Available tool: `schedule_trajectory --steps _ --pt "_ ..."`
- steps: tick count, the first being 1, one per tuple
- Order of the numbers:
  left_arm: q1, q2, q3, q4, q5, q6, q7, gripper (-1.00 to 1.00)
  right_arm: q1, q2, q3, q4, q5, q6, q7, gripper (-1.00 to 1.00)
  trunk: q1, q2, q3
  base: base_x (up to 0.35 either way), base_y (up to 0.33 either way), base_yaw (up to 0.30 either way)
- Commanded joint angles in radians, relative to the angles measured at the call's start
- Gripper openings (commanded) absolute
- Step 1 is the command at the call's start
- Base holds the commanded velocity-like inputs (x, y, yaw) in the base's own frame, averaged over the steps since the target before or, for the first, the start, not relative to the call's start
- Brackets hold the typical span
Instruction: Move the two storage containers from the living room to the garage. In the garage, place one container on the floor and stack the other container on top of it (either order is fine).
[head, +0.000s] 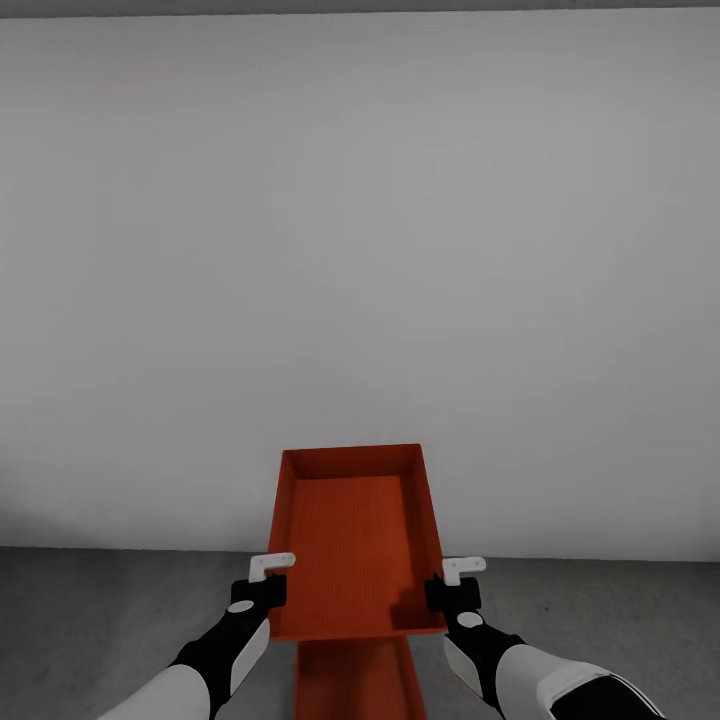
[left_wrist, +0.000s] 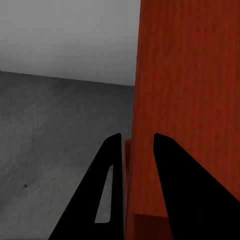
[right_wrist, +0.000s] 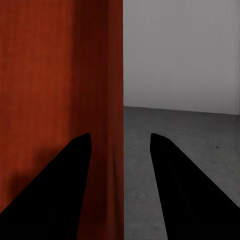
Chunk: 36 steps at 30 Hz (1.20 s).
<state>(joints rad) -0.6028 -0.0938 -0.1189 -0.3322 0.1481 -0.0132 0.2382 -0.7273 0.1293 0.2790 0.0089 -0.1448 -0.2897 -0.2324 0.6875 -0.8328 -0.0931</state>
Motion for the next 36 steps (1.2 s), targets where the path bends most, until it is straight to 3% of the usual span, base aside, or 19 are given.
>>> schedule_trajectory --steps 1,13,21,36 --pt "0.000 0.020 -0.006 0.001 0.016 -0.001 0.011 -1.00 -0.001 0.001 -0.032 -0.003 0.021 -0.083 0.010 -1.00 0.000 -0.001 -0.002 0.000 0.000 0.000" --pt "0.000 0.019 -0.004 0.002 0.021 -0.001 0.013 -1.00 -0.001 0.001 -0.032 -0.003 0.021 -0.083 0.010 -1.00 0.000 -0.001 -0.002 -0.010 0.000 0.000" --pt "0.000 0.020 -0.004 0.002 0.021 -0.001 0.013 -1.00 -0.001 0.001 -0.033 -0.003 0.021 -0.083 0.010 -1.00 0.000 -0.001 -0.002 -0.273 0.000 0.000" --pt "0.000 0.019 -0.003 0.002 0.022 0.000 0.013 -1.00 -0.001 0.001 -0.032 -0.003 0.019 -0.083 0.010 -1.00 0.000 -0.001 -0.002 -0.078 0.000 0.000"
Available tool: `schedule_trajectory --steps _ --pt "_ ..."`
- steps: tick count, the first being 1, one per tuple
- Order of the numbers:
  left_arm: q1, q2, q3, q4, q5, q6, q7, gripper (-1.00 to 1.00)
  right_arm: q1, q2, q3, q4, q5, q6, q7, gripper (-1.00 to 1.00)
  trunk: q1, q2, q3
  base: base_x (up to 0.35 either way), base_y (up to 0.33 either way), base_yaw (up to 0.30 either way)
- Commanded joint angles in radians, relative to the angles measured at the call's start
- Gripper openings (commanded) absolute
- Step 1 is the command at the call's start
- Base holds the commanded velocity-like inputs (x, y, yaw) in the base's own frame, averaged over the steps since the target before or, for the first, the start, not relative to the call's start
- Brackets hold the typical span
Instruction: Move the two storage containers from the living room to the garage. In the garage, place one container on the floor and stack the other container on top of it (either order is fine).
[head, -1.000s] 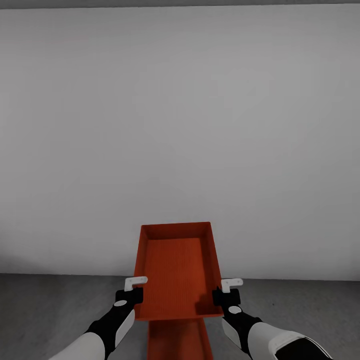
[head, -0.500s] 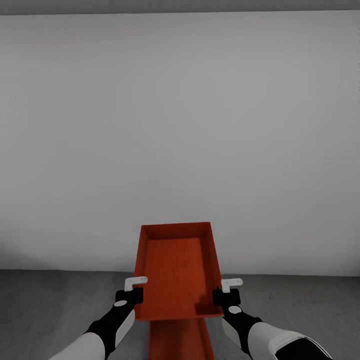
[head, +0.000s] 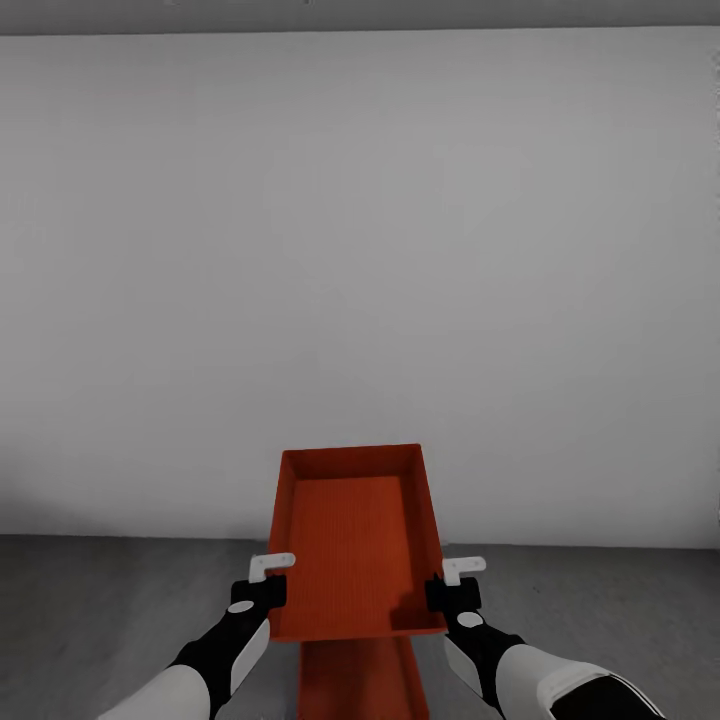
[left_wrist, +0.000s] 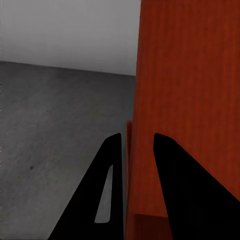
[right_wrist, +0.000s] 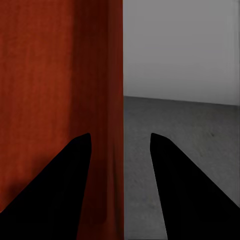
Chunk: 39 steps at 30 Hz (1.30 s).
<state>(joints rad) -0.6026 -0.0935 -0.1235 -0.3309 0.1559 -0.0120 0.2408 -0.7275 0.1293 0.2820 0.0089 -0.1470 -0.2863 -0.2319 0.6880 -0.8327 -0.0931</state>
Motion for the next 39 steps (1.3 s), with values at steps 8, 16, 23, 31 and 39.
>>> schedule_trajectory --steps 8,16,23,31,39 --pt "0.000 0.020 0.001 0.001 0.013 -0.002 0.011 -1.00 -0.001 0.000 -0.036 -0.003 0.020 -0.086 0.009 -1.00 0.000 -0.001 -0.002 -0.223 0.000 0.000" --pt "0.000 0.020 0.001 0.001 0.013 -0.002 0.011 -1.00 -0.001 0.001 -0.036 -0.003 0.020 -0.086 0.009 -1.00 0.000 -0.001 -0.002 -0.013 0.000 0.000" --pt "0.000 0.020 0.001 0.001 0.013 -0.002 0.011 -1.00 -0.001 0.000 -0.037 -0.003 0.019 -0.086 0.009 -1.00 0.000 -0.001 -0.002 0.000 0.000 0.000" --pt "0.000 0.020 0.001 0.001 0.013 -0.002 0.011 -1.00 -0.001 0.000 -0.035 -0.003 0.023 -0.086 0.009 -1.00 0.000 -0.001 -0.005 0.000 0.000 0.000" --pt "0.000 0.020 0.000 0.001 0.013 -0.002 0.011 -1.00 -0.001 0.000 -0.035 -0.003 0.031 -0.086 0.010 -1.00 0.000 -0.001 -0.017 0.000 0.000 0.044"
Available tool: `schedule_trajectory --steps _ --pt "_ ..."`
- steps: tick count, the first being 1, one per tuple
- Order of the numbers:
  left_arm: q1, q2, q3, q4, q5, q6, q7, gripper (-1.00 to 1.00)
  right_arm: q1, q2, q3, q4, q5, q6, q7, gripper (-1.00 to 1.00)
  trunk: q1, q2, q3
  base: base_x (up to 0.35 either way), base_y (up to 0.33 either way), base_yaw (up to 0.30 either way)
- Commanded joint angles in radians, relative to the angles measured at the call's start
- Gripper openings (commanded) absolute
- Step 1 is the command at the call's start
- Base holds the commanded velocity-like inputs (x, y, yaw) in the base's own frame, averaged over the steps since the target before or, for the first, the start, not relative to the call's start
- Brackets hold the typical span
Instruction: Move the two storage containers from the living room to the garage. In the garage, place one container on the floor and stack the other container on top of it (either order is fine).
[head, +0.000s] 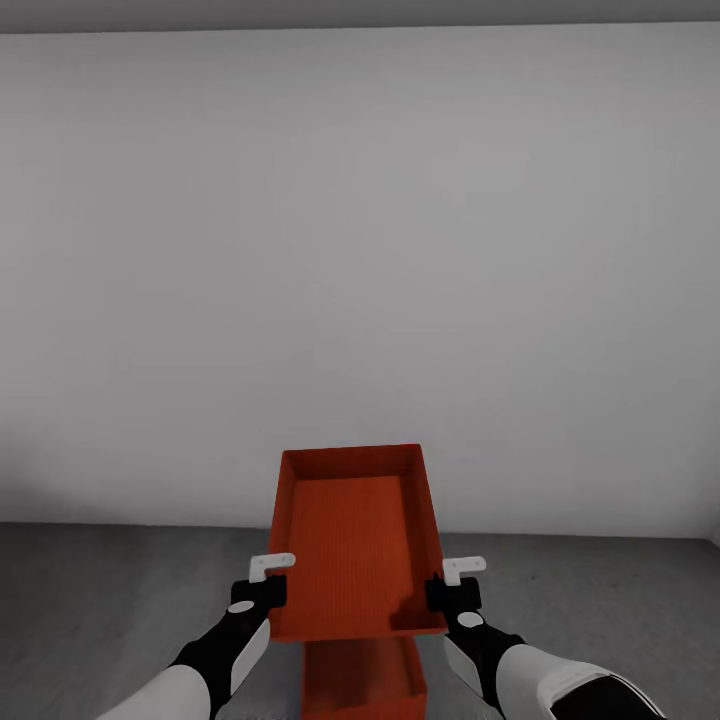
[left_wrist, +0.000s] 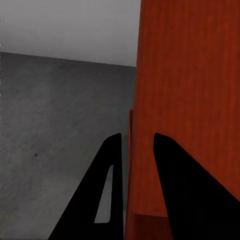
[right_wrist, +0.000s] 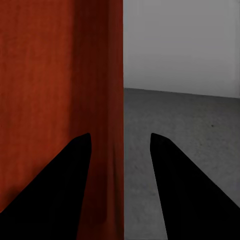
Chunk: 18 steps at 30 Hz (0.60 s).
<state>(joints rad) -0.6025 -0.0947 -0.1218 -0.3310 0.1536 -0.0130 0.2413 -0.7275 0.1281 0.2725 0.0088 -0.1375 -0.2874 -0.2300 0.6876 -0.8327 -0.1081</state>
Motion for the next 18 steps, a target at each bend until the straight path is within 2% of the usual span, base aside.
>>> schedule_trajectory --steps 1,18 --pt "0.000 0.021 -0.002 0.001 0.015 -0.001 0.010 -1.00 -0.001 0.001 -0.026 -0.003 0.022 -0.085 0.008 -1.00 0.000 -0.001 -0.003 0.000 0.000 0.067" --pt "0.000 0.021 -0.002 0.001 0.015 -0.001 0.010 -1.00 -0.001 0.001 -0.026 -0.003 0.022 -0.084 0.008 -1.00 0.000 -0.001 -0.030 0.000 0.000 0.071"
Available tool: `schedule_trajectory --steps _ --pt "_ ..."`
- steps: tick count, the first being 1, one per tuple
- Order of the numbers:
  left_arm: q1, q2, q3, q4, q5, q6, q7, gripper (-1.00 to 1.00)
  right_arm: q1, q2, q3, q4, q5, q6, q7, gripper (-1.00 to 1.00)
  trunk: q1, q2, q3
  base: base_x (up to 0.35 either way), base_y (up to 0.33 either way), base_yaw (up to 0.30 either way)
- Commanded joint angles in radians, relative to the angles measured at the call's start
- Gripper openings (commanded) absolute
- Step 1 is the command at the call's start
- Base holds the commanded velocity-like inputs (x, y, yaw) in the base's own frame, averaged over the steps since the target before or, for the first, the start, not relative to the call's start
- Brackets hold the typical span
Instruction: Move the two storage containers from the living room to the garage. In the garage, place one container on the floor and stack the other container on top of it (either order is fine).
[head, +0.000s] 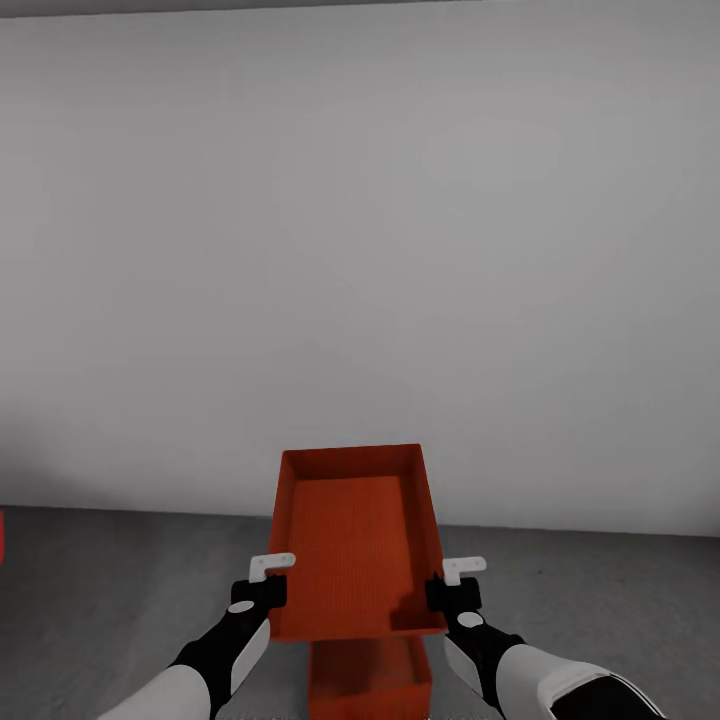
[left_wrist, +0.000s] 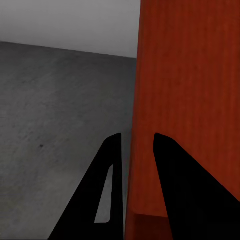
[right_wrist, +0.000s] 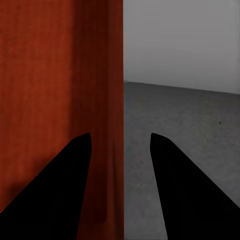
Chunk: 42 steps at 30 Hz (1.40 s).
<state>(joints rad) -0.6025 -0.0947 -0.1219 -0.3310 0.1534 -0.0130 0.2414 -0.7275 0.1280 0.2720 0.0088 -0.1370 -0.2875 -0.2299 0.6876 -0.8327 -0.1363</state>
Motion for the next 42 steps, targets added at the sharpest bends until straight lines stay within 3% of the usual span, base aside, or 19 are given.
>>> schedule_trajectory --steps 1,42 --pt "0.000 0.021 -0.002 0.001 0.015 -0.001 0.010 -1.00 -0.001 0.001 -0.025 -0.003 0.022 -0.084 0.007 -1.00 0.000 -0.001 -0.003 0.000 0.000 0.072" --pt "0.000 0.020 -0.001 0.001 0.015 -0.001 0.010 -1.00 -0.001 0.001 -0.027 -0.001 0.007 -0.084 0.008 -1.00 0.000 -0.001 -0.068 0.040 0.000 0.074"
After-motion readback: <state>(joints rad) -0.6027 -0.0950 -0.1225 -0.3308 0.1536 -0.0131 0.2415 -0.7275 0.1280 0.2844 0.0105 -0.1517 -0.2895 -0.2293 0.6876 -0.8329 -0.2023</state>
